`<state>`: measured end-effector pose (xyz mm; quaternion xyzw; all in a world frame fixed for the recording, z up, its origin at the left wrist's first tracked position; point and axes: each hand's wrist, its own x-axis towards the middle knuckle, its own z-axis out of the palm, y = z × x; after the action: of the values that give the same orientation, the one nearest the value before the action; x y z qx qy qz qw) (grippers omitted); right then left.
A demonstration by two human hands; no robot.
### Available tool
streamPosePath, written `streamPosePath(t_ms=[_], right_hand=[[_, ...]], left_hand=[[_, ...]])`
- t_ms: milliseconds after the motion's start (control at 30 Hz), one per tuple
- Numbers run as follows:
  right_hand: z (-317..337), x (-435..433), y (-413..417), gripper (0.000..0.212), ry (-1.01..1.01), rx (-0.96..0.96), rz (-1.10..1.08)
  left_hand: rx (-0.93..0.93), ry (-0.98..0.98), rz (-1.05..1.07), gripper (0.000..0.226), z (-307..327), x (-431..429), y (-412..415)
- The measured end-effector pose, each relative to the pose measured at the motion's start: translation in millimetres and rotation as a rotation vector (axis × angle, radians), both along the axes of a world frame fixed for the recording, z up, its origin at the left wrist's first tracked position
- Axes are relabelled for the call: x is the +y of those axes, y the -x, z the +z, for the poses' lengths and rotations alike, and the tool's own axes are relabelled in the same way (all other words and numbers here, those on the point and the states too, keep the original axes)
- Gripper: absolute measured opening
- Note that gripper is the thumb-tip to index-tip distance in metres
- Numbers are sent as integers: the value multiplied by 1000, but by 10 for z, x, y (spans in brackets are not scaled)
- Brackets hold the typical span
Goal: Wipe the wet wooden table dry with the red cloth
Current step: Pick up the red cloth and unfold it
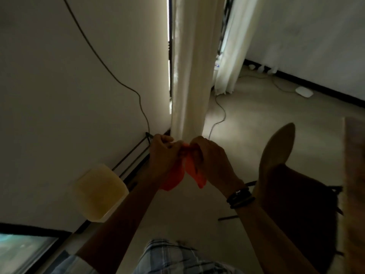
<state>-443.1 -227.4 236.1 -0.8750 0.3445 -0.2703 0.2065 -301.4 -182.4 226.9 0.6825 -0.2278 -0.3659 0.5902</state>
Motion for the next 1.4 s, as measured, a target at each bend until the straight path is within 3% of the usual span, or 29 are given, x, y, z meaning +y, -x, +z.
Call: streamPosePath(t_ms=[100,167,267,367,467,567,733,833,1033,1100,1200,1267,1400], right_hand=[[71,-133,81,11,-6,-23,-85],[138,-194,136,11,-5,-60,-132],[233,-243,210,14,-49,-135,-174],[370,-273,276,18,-96,-238,-238],[556,-325,373,21,-103,-313,-301],[736,-396,461,26,-99,-382,-370],[712,-596,596,27,-117,-452,-528],[528,-759,732,19,-150,-426,-609],[139,-936,1134,12,-248,-332,-799],[30,-913,1181,18,-328,-298,-795],[-118,-887,1181,22,-398,-228,-712],[-181,-843,1136,23,-446,-177,-622],[-295,-694,1004,14,-508,-126,-450]], left_hand=[[14,64,-210,28,-81,-24,88],[-156,30,-385,19,-170,-46,113],[-582,-8,-560,18,-287,-78,108],[-715,53,-651,2,-444,-62,41],[-791,42,-720,9,-850,-63,-106],[-703,-60,-852,7,-1166,-14,-157],[-558,-141,-875,10,-1311,-6,-144],[-494,-197,-719,11,-1284,-43,-279],[-403,-68,-360,9,-844,-267,-570],[-449,0,-302,10,-661,-347,-560],[-478,9,-391,13,-416,-444,-463],[-422,-29,-489,2,-323,-500,-329],[-309,-53,-603,10,-202,-513,75]])
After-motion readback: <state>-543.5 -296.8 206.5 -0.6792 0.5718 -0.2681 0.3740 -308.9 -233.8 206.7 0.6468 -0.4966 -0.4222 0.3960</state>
